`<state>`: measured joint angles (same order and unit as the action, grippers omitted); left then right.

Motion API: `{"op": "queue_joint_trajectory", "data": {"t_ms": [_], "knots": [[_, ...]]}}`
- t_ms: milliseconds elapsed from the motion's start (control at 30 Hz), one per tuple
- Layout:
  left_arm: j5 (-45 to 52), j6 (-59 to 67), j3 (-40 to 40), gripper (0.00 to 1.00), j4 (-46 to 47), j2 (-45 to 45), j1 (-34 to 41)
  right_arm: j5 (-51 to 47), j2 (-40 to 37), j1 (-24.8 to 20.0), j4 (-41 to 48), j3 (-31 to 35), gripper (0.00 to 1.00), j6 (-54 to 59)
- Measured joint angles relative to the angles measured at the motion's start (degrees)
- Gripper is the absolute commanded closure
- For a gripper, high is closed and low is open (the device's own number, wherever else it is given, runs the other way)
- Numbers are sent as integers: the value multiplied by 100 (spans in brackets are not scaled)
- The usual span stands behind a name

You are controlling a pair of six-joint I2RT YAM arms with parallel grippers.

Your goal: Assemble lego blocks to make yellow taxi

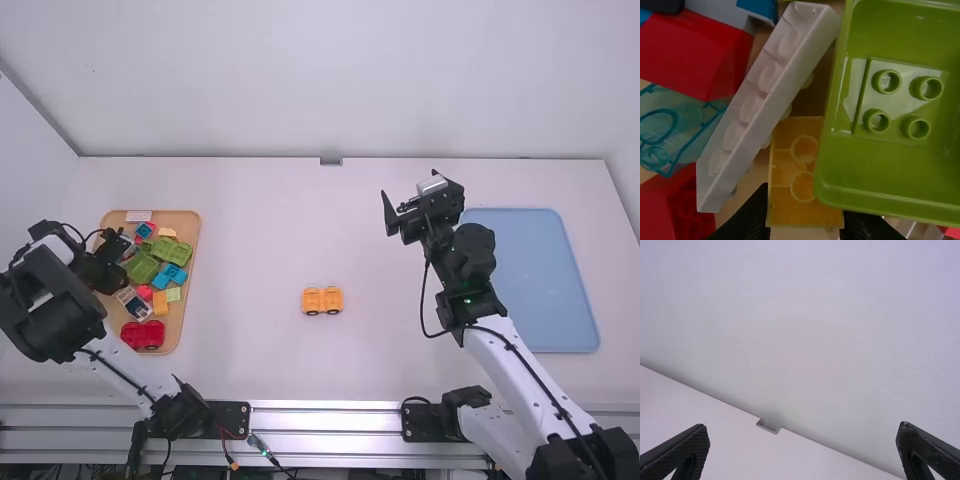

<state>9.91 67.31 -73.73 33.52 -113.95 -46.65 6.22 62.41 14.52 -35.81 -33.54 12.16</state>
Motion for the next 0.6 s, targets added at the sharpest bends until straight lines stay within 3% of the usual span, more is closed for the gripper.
{"op": "queue_joint_trajectory", "data": {"t_ms": [300,400,600], "knots": [[-13,-28,-164,85,549,0,0,2,0,-2,2,2,1,0],[-94,-240,-656,91,1032,0,0,4,0,-37,13,2,1,-2],[201,-546,-1781,92,2061,0,0,13,0,-55,28,0,1,0]]}}
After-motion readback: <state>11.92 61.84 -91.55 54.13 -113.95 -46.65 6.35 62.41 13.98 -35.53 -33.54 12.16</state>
